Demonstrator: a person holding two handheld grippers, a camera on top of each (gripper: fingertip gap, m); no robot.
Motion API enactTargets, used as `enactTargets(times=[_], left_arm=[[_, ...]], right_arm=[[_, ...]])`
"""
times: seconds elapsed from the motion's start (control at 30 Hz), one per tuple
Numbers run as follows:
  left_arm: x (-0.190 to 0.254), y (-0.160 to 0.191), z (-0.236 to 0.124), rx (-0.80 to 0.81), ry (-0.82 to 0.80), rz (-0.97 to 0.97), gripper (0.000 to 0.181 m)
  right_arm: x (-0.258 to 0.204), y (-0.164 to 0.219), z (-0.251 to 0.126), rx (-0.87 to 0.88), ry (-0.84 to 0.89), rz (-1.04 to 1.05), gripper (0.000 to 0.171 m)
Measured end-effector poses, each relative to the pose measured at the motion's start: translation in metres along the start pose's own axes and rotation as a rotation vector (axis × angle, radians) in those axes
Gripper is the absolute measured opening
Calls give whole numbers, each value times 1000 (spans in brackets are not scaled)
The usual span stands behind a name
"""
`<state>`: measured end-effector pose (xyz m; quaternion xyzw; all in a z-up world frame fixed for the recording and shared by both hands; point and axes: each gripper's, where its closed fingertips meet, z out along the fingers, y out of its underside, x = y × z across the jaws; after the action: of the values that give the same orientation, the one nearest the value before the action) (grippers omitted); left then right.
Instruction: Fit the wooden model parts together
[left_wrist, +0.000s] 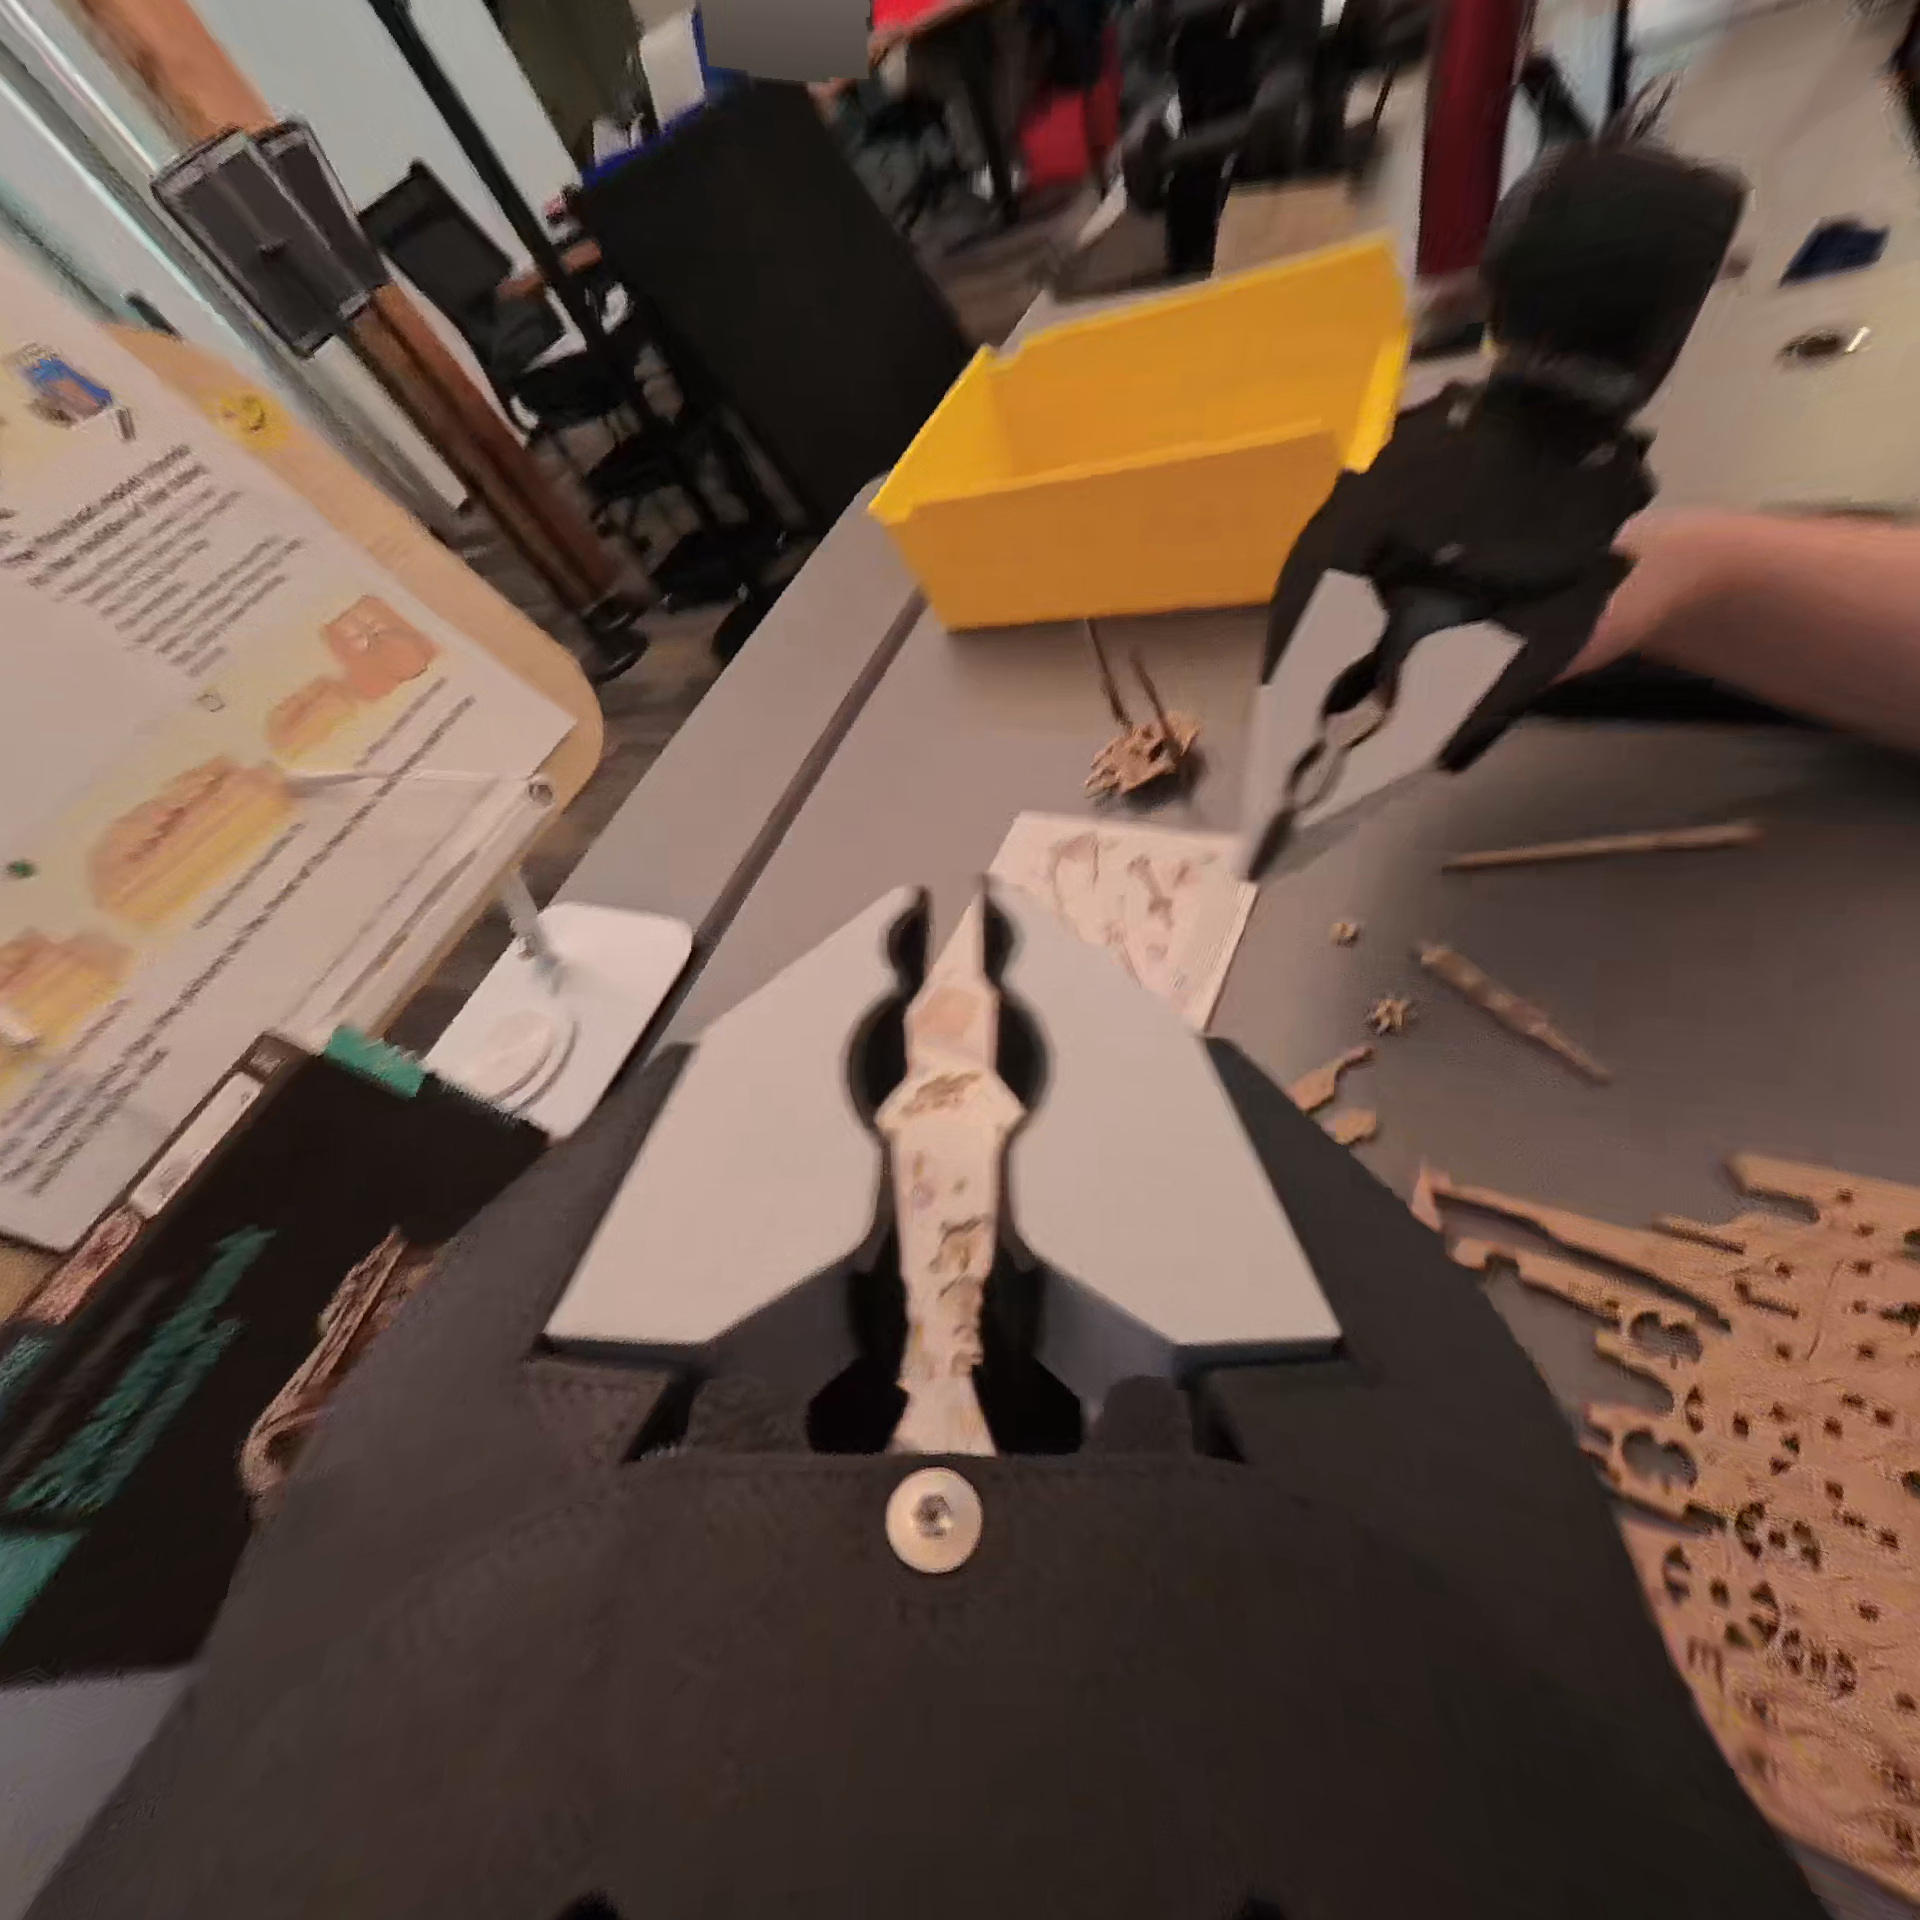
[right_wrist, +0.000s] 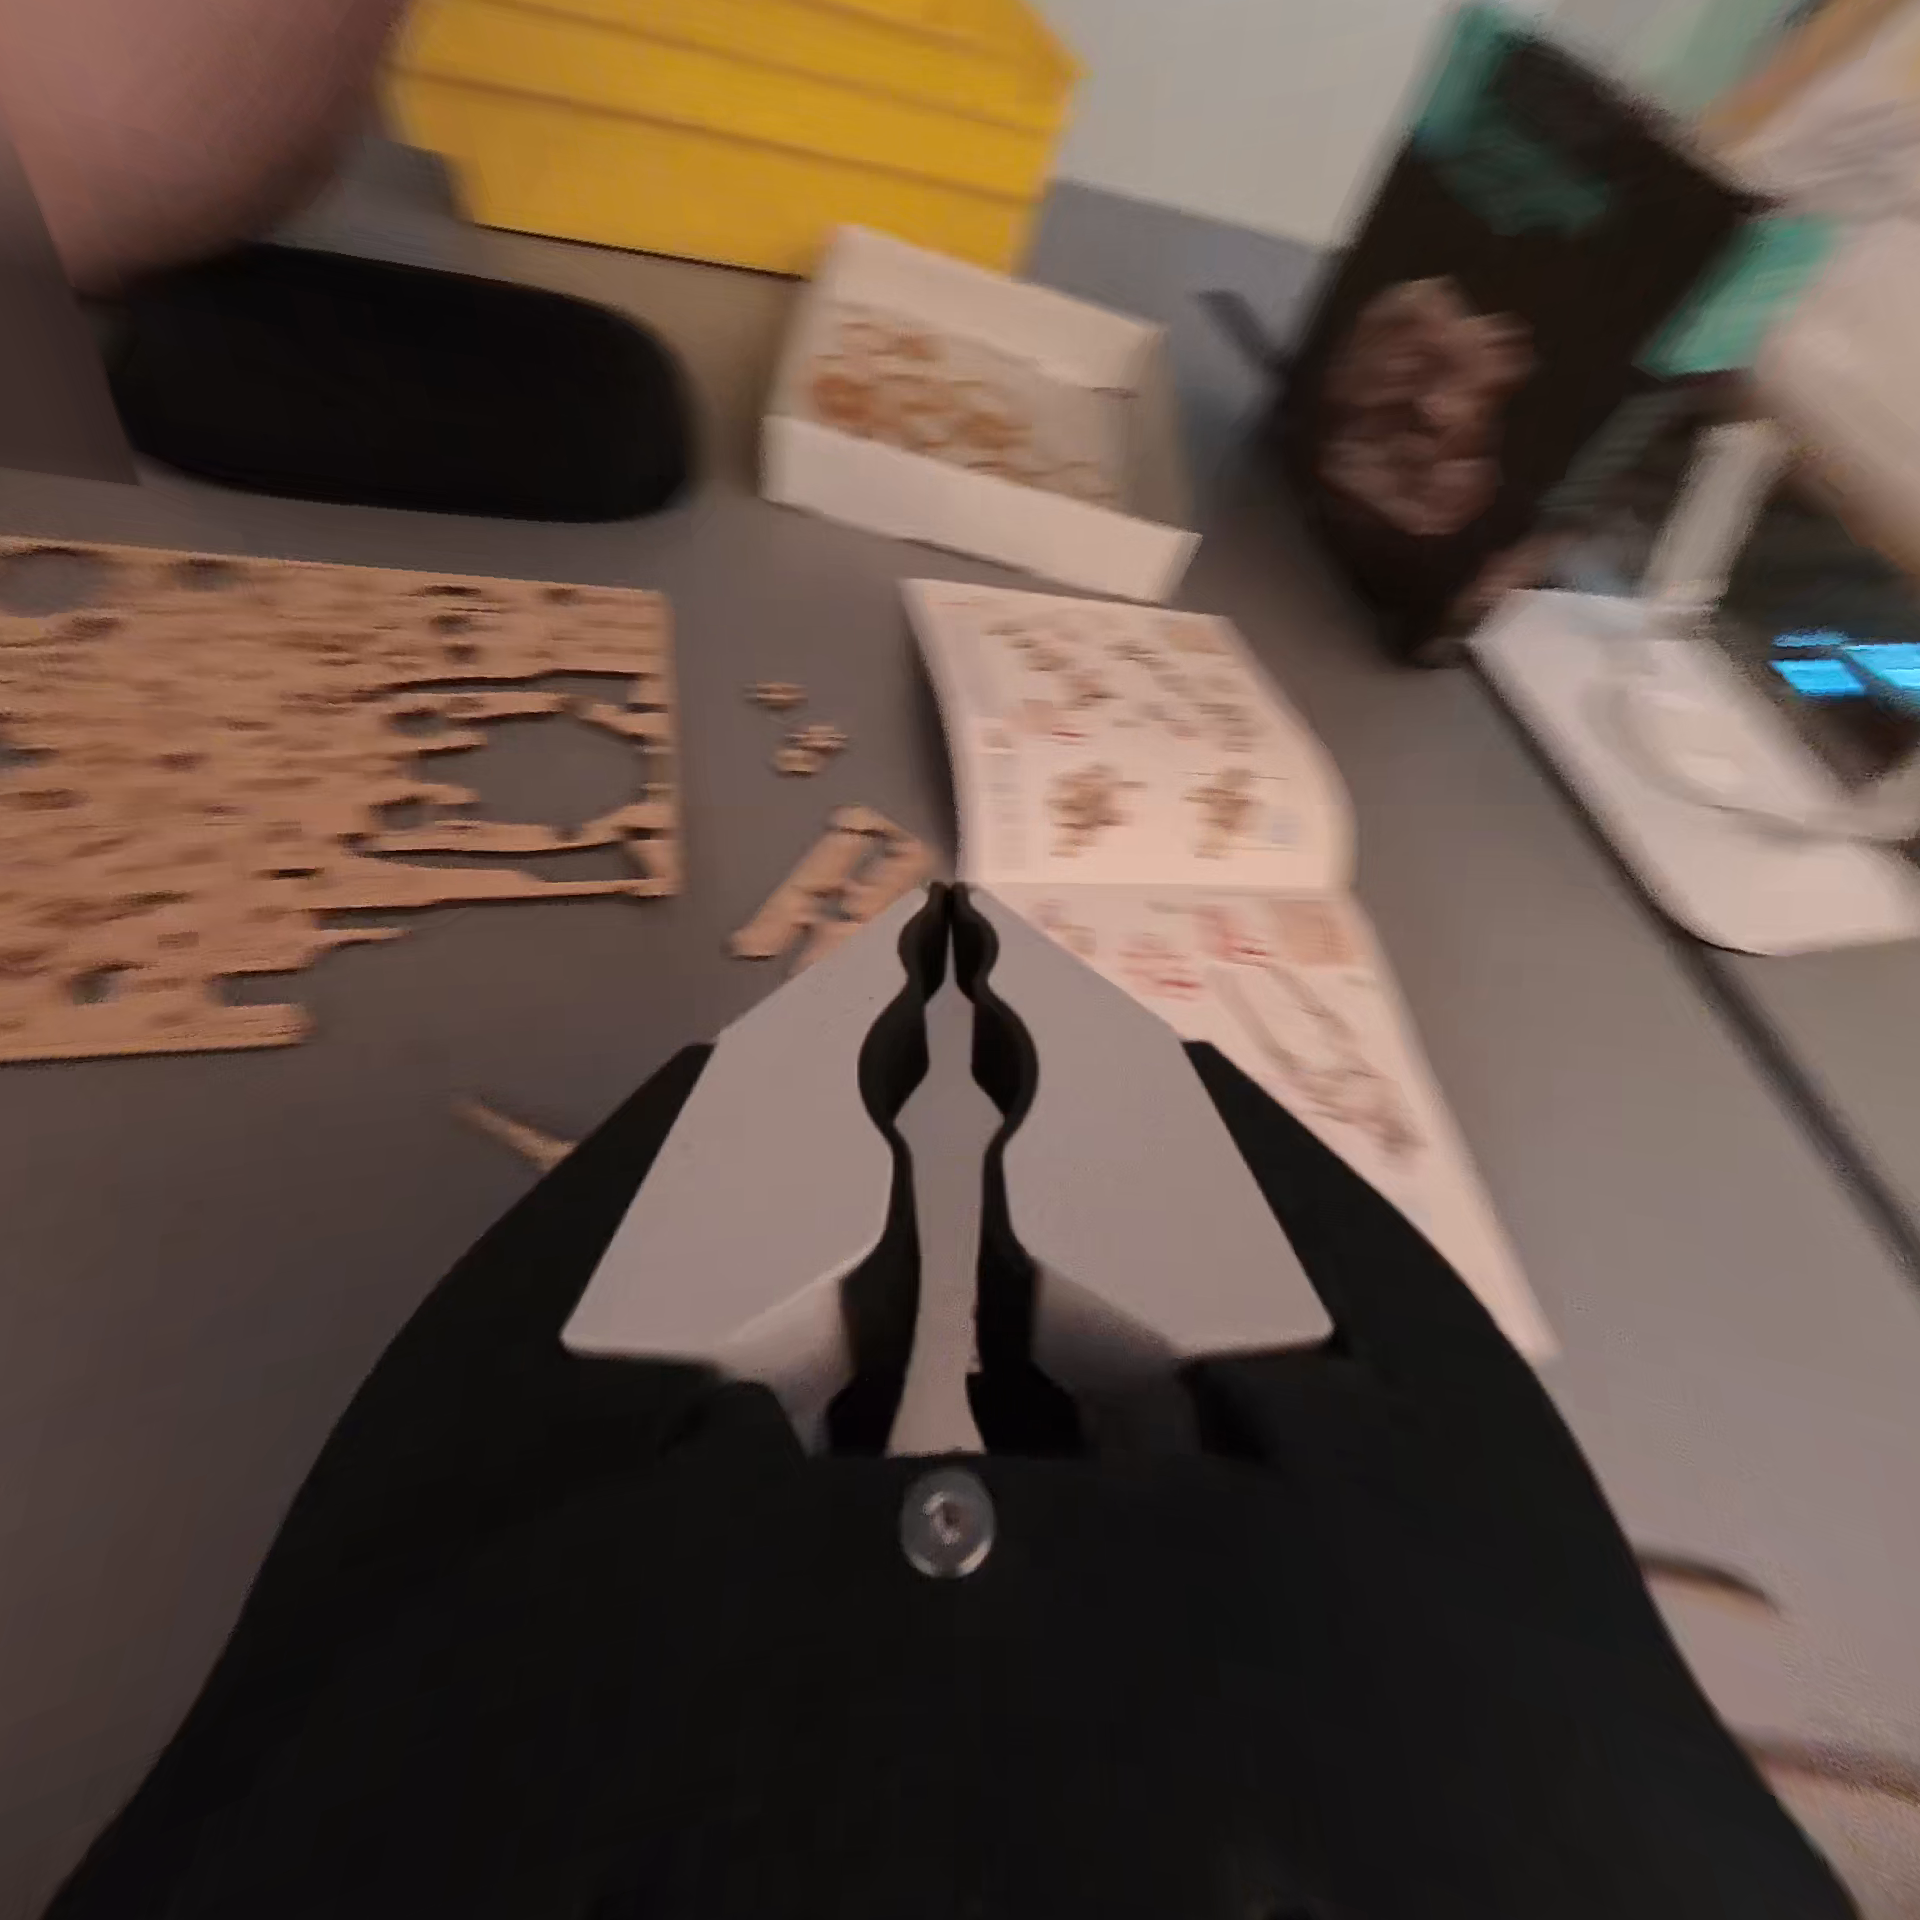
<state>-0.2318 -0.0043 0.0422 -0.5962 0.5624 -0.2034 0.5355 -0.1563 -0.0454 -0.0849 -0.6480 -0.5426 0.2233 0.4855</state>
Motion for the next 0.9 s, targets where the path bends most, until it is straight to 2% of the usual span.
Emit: enactTargets(times=[0.07,0.13,0.2,0.27,0.4,0.5,0.67,0.73,0.9], left_arm=[[3,3,-3,-15,50,-39,0],[6,1,-7,1,110,-126,0],[5,2,-10,6,153,-195,0],[7,6,-10,-9,200,-249,0],[9,8,-8,-30,241,-332,0],[7,7,-8,-29,244,-393,0],[9,-11,-20,44,323,-529,0],[12,-18,-26,68,359,-547,0],[12,-16,-29,25,298,-483,2]], right_arm=[[-20,10,11,-78,-117,35,0],[-9,33,11,-212,-34,-33,0],[21,37,0,-225,139,-65,0],[55,24,-23,-131,334,-29,0],[116,-2,-107,77,878,-41,0],[127,-4,-151,157,1094,-20,0],[124,-11,-160,205,1163,-44,0],[126,-6,-152,159,1159,-55,0],[124,4,-121,66,1075,-64,0]])
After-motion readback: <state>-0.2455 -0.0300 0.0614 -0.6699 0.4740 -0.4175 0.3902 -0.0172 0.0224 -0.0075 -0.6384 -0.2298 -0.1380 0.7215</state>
